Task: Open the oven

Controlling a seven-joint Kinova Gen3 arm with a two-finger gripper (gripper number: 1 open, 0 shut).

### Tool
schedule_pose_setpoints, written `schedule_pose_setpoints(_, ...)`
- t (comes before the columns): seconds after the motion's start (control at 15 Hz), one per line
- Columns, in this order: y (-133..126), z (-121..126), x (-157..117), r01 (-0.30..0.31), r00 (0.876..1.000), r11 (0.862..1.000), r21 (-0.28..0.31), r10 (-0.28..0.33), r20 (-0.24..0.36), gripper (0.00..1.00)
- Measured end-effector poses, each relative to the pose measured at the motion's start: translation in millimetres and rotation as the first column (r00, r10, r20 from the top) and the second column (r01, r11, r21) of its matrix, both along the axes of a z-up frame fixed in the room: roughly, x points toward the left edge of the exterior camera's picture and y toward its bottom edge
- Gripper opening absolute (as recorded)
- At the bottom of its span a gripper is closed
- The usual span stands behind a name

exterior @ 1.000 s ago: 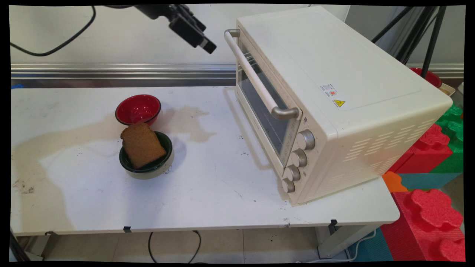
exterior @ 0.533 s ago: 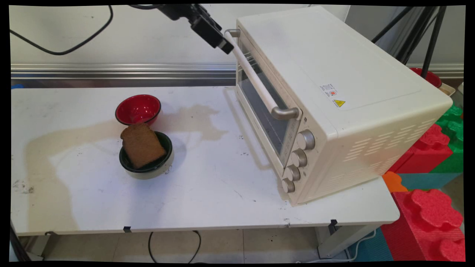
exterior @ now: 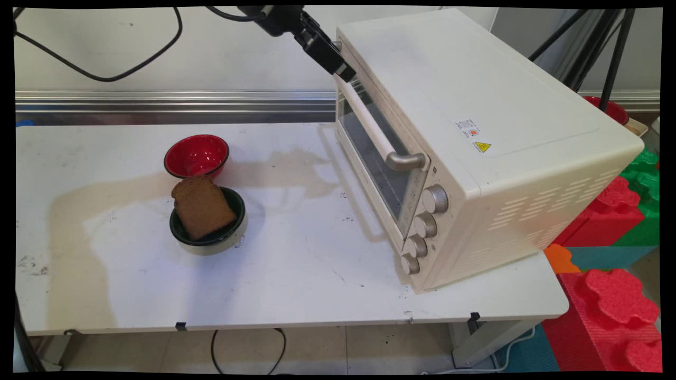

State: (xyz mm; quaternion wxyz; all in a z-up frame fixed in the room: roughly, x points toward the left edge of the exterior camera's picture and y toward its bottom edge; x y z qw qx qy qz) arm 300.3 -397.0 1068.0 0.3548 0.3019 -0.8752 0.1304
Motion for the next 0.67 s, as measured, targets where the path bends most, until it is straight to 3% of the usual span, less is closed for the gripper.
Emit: schedule_pose_setpoints(0.67, -10, -14, -22, -0.007, 1.000, 1.000, 0.025, 0.008, -0.002, 0.00)
